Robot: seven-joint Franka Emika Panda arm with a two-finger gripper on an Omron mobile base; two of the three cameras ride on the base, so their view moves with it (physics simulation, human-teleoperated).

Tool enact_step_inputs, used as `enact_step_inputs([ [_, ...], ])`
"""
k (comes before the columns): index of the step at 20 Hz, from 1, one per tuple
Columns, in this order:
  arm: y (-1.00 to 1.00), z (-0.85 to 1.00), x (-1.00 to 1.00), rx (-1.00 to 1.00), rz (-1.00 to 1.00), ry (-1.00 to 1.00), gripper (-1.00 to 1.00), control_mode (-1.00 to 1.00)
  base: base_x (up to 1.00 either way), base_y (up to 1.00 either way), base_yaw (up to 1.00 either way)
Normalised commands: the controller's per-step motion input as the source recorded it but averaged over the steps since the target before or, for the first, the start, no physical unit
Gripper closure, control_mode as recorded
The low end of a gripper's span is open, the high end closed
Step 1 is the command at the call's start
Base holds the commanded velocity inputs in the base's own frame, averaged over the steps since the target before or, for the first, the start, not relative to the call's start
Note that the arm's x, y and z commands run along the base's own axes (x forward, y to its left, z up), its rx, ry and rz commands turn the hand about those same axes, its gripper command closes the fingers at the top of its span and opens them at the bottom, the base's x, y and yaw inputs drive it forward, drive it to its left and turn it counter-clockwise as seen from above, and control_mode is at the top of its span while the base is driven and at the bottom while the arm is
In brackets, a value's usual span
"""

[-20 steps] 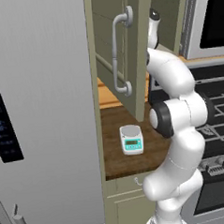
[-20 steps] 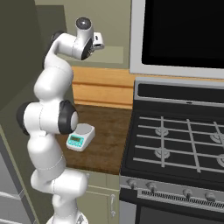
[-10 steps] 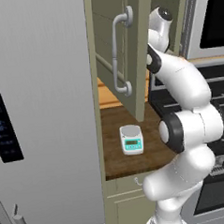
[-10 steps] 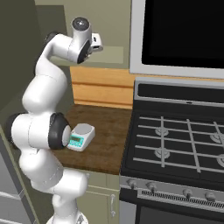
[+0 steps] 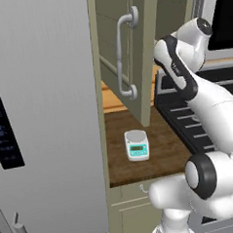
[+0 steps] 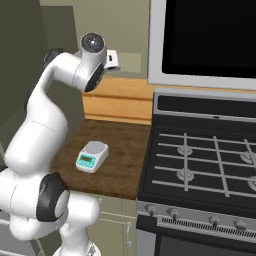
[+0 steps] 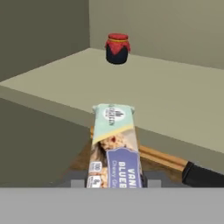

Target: Pick the bar and place it on the digital scale for weighing, and close the cabinet.

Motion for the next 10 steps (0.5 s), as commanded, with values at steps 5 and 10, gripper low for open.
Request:
enact_step_inputs([
  [5, -0.53, -0.07, -1.00, 0.01, 0.00, 0.01, 1.00, -1.00, 0.00, 0.00, 0.00],
  [10, -0.51, -0.20, -1.00, 0.03, 0.00, 0.00, 1.00, -1.00, 0.00, 0.00, 0.00],
])
